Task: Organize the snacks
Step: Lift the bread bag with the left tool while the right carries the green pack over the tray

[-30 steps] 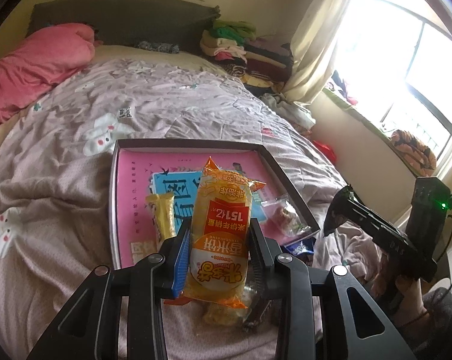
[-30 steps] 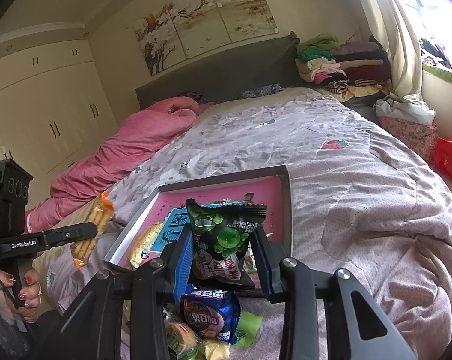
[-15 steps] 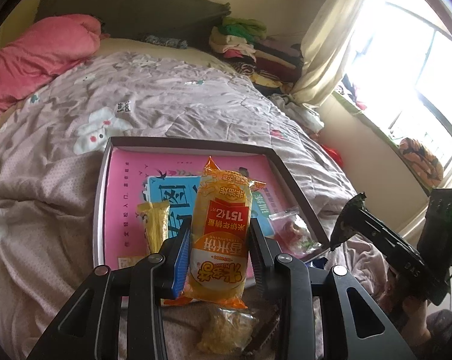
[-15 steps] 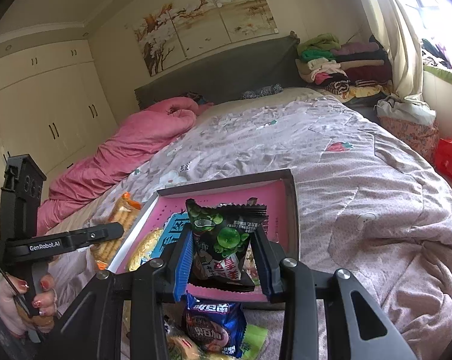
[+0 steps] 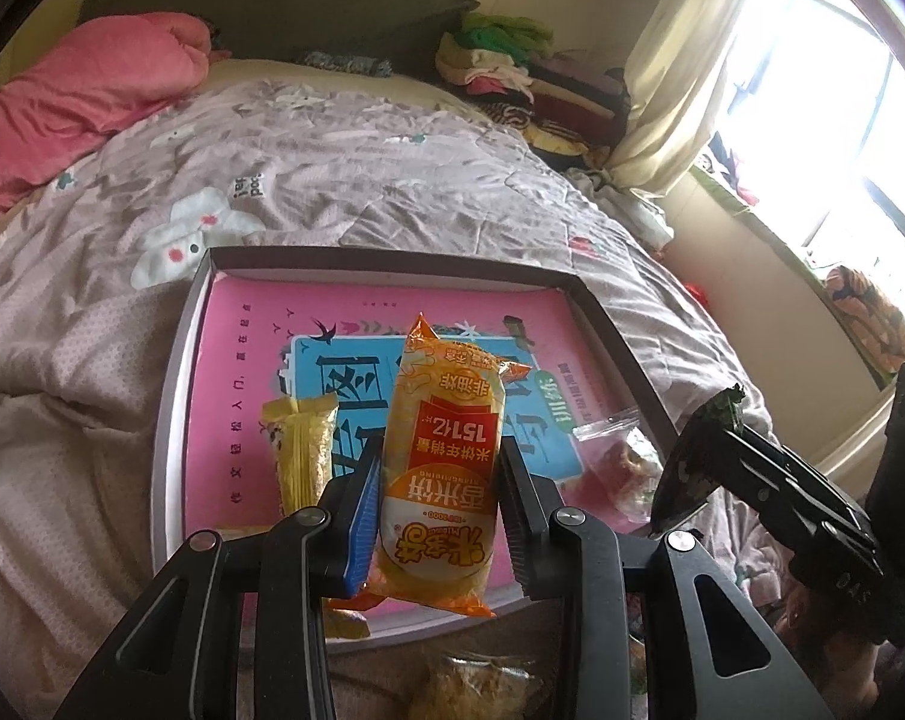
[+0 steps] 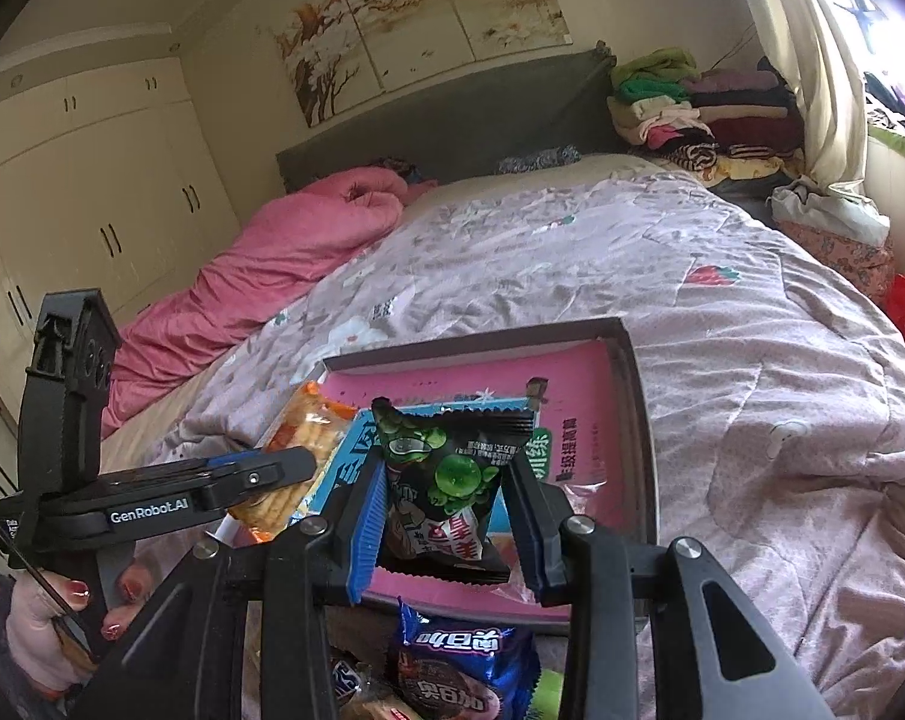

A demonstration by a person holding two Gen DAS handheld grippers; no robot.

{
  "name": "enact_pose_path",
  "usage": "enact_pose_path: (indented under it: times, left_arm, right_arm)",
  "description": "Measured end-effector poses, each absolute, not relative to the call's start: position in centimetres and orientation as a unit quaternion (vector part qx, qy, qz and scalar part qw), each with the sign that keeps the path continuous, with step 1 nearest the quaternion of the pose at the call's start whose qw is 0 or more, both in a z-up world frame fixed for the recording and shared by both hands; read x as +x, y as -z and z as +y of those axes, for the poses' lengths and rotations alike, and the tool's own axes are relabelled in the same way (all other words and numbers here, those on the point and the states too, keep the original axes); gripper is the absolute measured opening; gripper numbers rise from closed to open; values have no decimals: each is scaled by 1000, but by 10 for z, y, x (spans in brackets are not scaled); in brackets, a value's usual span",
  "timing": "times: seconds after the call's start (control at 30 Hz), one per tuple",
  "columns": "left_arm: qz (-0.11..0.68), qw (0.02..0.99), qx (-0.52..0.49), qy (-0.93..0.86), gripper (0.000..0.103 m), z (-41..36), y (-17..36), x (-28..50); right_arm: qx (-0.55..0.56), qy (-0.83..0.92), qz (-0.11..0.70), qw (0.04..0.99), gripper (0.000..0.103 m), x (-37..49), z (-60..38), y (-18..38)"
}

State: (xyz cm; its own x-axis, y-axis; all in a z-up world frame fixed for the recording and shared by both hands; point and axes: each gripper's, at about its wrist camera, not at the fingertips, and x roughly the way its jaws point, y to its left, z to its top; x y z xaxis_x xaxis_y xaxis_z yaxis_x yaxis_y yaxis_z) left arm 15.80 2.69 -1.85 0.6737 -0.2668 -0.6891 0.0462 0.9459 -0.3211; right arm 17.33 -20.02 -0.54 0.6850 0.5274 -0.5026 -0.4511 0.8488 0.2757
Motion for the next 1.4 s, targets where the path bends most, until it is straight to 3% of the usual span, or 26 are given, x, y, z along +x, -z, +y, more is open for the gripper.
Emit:
enact_pose_path:
  times: [1.4]
  left_arm:
    - [428, 895, -100, 80, 37, 15, 48, 167]
  right_arm:
    - [2, -297, 380, 876, 38, 188, -156, 49]
